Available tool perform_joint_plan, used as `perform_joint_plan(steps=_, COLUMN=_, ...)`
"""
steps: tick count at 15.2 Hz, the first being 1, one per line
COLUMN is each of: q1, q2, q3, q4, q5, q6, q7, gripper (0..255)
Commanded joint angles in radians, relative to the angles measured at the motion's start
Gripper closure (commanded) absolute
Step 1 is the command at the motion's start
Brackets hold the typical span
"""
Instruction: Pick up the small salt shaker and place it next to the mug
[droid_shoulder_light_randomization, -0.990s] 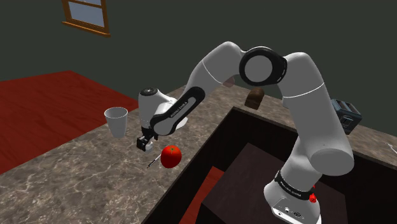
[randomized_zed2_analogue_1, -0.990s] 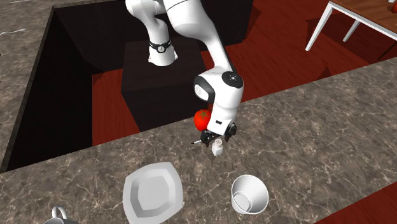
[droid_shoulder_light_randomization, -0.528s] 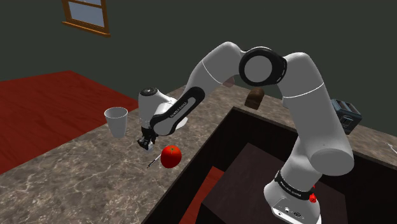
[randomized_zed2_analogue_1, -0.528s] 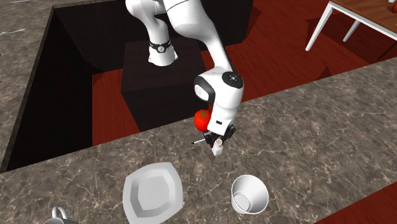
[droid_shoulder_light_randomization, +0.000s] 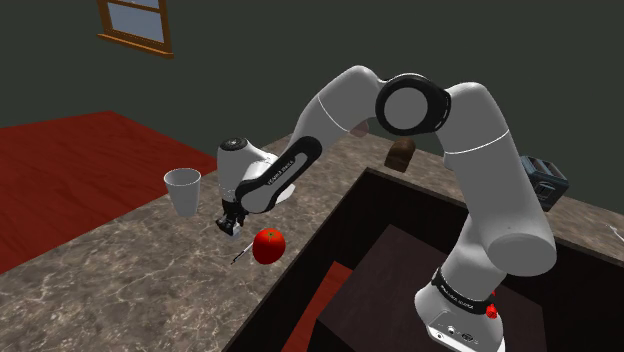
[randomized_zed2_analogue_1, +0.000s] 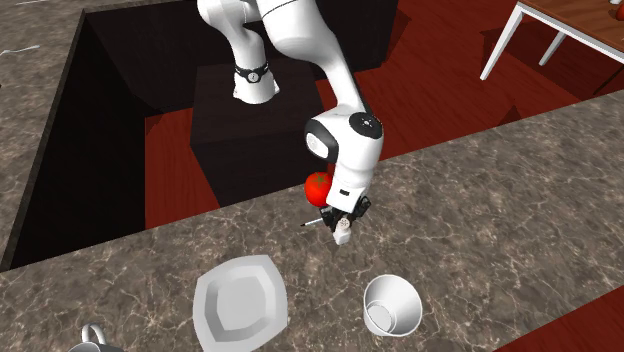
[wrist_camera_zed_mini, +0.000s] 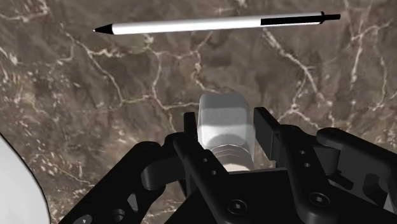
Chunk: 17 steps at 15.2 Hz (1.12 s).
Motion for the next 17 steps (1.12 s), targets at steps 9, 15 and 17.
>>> perform_joint_plan(steps=9, q1=-0.017, q2=-0.095, q3=0.023, q4=-0.026, q5=0.025, q6=-0.07, q7=-0.025, gripper=255)
perform_joint_plan(steps=15, q1=-0.026, q2=-0.154, q3=0.038, q4=-0.033, q5=0.043, q6=-0.121, q7=-0.043, gripper=255)
perform_joint_plan(steps=17, q1=-0.029, q2=-0.173, q3=0.042, q4=-0.033, q5=0.05, q6=-0.139, q7=-0.049, gripper=255)
